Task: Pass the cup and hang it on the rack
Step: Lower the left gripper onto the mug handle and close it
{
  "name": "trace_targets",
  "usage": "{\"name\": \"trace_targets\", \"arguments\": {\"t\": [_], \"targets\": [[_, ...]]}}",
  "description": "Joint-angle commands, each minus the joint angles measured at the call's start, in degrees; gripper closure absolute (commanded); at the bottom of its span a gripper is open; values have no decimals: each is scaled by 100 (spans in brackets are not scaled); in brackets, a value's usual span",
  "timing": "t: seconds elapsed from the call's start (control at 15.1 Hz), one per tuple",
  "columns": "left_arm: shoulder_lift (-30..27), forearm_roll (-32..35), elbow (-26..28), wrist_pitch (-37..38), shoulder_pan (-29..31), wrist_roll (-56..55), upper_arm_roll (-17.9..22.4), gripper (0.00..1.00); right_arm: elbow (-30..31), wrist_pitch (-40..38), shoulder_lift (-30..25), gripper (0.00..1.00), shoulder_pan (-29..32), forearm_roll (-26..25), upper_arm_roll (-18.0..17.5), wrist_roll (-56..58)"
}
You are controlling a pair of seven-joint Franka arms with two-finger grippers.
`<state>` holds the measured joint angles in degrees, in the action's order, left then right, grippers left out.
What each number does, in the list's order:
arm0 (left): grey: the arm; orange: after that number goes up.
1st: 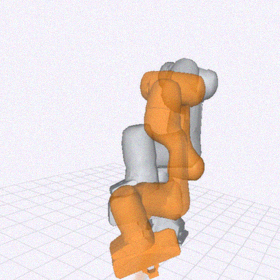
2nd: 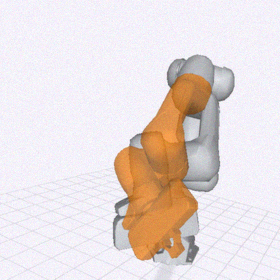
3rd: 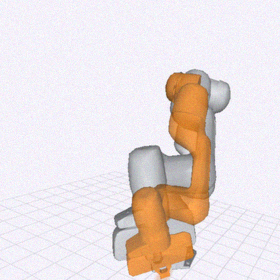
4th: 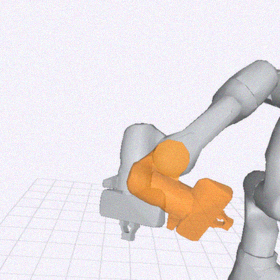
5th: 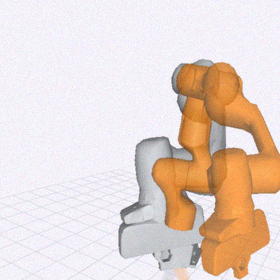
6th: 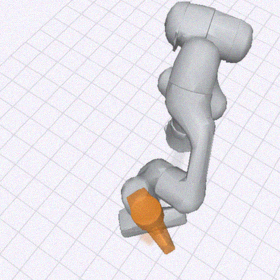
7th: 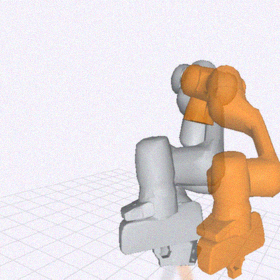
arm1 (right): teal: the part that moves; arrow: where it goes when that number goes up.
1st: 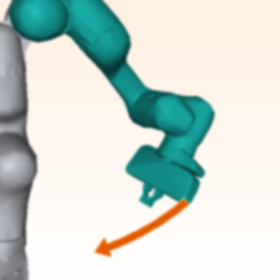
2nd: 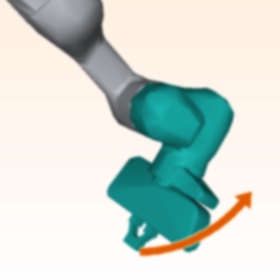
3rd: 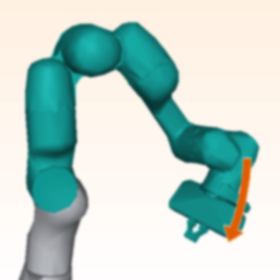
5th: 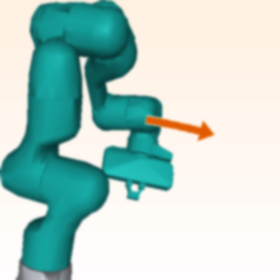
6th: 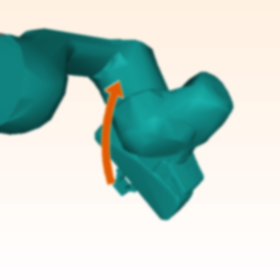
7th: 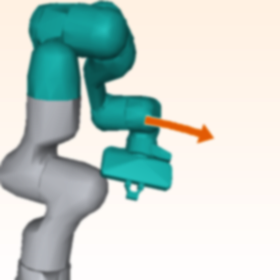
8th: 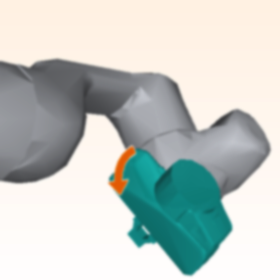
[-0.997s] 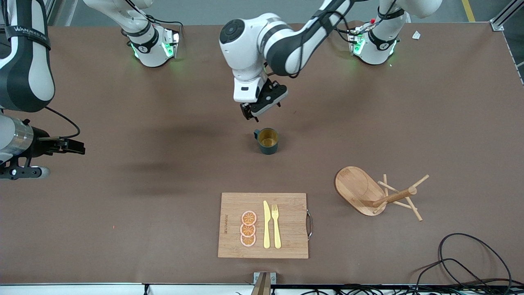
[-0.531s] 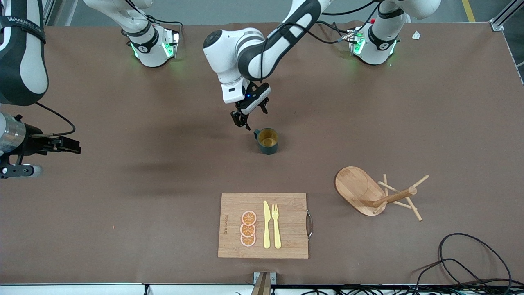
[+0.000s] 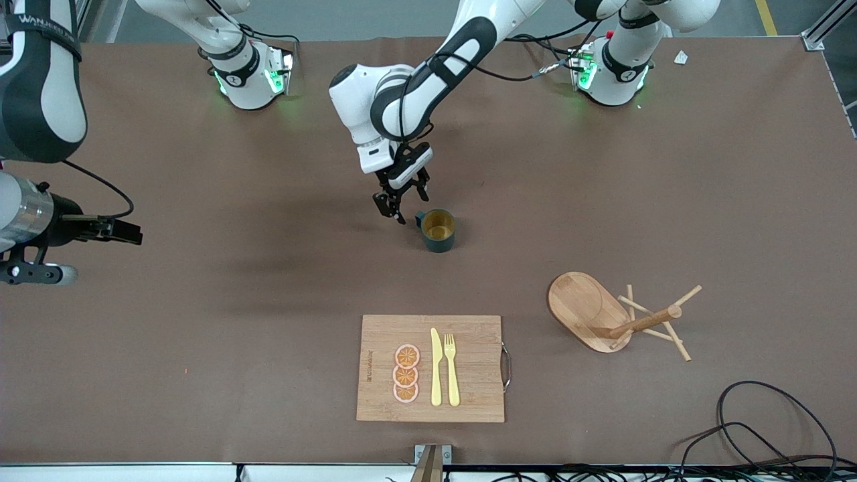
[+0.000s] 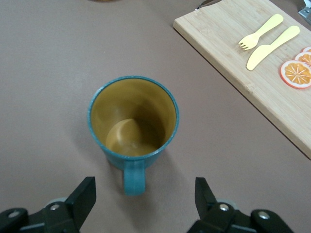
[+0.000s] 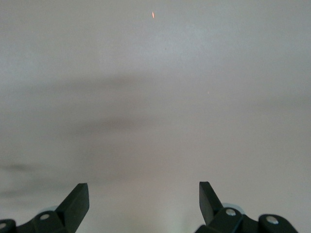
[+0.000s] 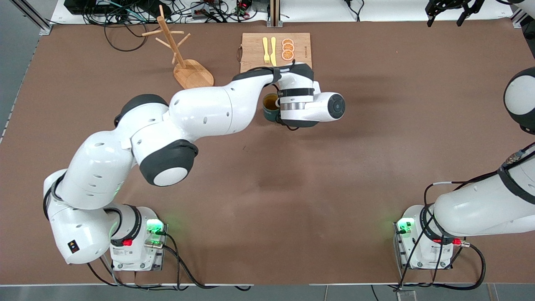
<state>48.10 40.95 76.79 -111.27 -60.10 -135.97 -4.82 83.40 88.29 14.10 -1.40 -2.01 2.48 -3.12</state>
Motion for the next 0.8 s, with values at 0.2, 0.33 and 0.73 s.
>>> {"name": "trace_targets", "arguments": {"t": [0.2,0.33,0.73], "targets": [[305,132,-287,44,-81,-35,131,21,632,-76,-924,0,26,34,-20,48],[314,132,-270,79,-81,-9,122,28,870,-58,-1154,0,35,34,-11,75],[367,106,-243,238,-81,88,104,37,1029,-93,-1532,0,114,34,-28,154]]}}
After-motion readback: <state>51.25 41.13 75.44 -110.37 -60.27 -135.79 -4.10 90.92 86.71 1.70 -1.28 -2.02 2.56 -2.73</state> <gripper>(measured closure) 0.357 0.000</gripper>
